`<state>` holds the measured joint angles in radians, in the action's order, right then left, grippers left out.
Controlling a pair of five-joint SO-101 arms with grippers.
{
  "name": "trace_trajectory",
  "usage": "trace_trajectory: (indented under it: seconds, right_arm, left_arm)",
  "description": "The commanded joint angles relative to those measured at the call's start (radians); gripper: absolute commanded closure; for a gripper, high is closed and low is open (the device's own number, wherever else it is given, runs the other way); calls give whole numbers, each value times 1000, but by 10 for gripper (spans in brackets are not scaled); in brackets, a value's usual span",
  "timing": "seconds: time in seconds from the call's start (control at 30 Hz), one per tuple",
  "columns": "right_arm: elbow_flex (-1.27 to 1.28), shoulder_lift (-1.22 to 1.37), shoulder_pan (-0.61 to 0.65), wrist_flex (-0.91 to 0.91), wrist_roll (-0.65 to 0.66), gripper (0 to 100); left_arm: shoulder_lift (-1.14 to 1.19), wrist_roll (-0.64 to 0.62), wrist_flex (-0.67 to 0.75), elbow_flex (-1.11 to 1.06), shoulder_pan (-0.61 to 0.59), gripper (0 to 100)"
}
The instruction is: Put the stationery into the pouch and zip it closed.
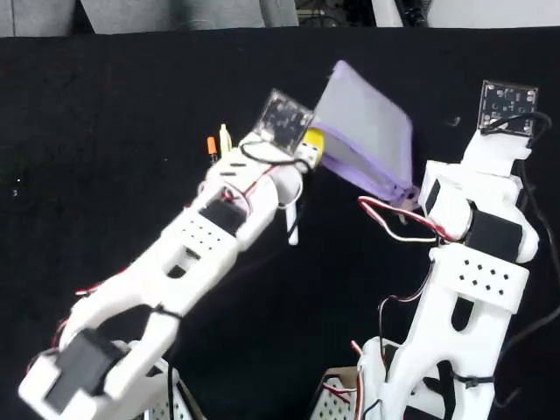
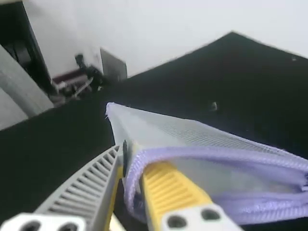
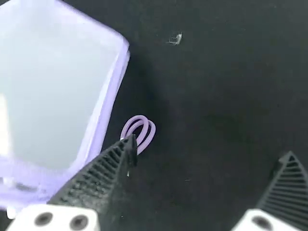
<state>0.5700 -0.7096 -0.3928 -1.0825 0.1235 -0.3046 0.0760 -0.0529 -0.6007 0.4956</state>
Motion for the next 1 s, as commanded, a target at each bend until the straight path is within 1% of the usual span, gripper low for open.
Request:
trace_trajectory:
  seconds: [0.0,0.17,0.23,0.33,0.4,0.47,0.67,0.83,0.97]
  right_arm:
    - [-54,-35,-3,-3,2,584]
    - [-53,-33,2,-3,0,584]
    - [-51,-33,5,-3,0,584]
    - [-56,-33,6,-3,0,584]
    - [-58,-33,17,-3,0,584]
    - [-58,-25,63,-3,0,585]
    - [-53,24,262,-5,-2,585]
    - [-59,162,393,6,-84,585]
    - [-96,302,462,61,-133,585]
  left_arm:
    - [-140,8,-295,194,-62,972]
    - [-245,8,-598,326,-170,972]
    - [-282,9,-683,363,-234,972]
    - [-339,14,-767,406,-329,972]
    - [-385,15,-810,426,-386,972]
    - [-431,15,-850,443,-437,972]
    - [-542,15,-941,437,-619,972]
    - [-565,11,-993,421,-802,971]
    - [-568,9,-990,375,-905,971]
